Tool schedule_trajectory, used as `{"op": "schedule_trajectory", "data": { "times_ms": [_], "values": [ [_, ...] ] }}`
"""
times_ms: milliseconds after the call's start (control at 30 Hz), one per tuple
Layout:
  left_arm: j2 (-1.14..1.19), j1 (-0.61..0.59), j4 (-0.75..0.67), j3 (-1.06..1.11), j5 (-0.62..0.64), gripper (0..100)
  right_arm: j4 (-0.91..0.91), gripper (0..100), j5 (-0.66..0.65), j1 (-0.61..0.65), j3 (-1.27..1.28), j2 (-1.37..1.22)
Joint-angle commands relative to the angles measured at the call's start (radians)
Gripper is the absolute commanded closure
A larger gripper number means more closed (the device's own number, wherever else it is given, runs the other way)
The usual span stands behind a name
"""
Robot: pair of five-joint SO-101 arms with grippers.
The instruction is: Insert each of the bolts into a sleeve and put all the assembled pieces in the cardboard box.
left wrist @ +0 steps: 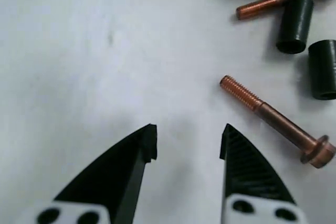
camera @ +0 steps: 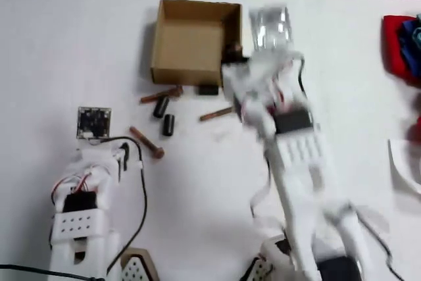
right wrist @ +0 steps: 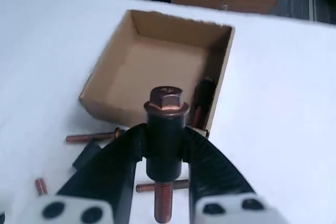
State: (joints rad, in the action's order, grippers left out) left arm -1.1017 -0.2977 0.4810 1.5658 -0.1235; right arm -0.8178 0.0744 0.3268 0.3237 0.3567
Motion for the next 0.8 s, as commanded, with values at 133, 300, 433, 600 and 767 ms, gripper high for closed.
{"op": "schedule_trajectory", "data": {
  "times_ms": [133,300,433,600,767],
  "values": [
    [-0.003,-0.017,0.014,-0.035,0.031,78,-0.234,97.8,0.055,-0.021,-0.827,-0.684],
    [0.163,-0.018,0.012,-0.122,0.031,78,-0.337,97.8,0.055,-0.021,-1.292,-1.017],
    [0.425,-0.034,0.025,-0.280,0.034,78,-0.384,97.8,0.049,-0.021,-1.583,-1.233],
    [0.698,-0.032,0.167,-0.492,0.035,78,-0.414,97.8,0.048,-0.021,-1.774,-1.415],
    [0.781,-0.029,0.229,-0.559,0.035,78,-0.409,97.8,0.048,-0.022,-1.797,-1.480]
  ]
}}
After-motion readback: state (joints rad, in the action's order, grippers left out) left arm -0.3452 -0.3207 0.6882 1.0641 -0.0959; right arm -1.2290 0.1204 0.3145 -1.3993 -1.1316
